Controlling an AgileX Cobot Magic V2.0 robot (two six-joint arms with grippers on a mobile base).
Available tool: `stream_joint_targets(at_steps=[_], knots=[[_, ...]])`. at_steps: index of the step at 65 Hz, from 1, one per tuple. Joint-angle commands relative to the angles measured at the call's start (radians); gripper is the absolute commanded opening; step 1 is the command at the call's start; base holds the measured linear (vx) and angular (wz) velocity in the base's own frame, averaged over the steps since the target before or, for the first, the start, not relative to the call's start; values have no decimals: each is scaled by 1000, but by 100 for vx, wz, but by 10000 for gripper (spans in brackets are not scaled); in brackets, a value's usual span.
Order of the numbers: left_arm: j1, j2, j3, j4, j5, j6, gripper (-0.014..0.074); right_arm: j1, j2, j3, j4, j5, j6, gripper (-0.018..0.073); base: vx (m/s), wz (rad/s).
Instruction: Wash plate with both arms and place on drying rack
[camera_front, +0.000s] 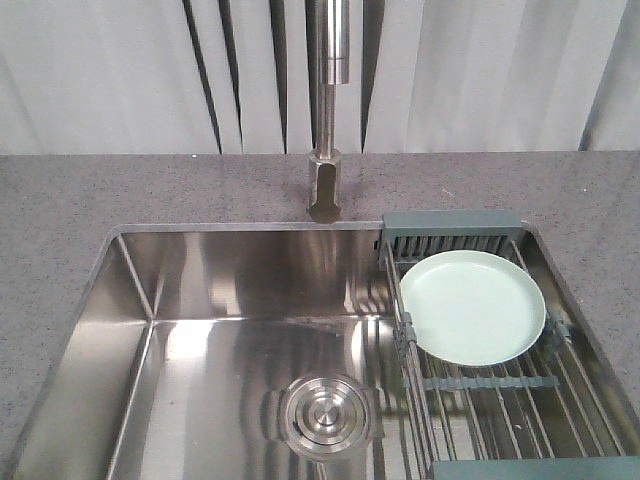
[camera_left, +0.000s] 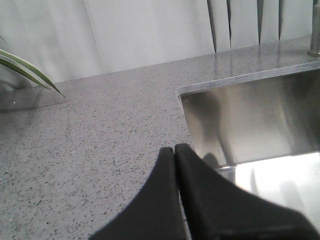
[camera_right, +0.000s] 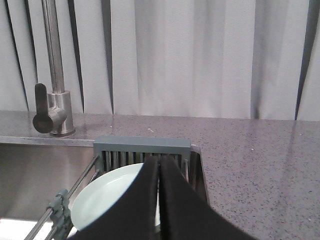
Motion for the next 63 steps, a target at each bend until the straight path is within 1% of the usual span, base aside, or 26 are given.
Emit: stream_joint_targets(at_steps=[1,63], knots=[[1,-15,-22,-4,-69,-13,-6,-6,-3,3,-7,-79,-11,-1,0,0],[1,-15,-22,-4,-69,-13,-6,-6,-3,3,-7,-79,-11,-1,0,0]])
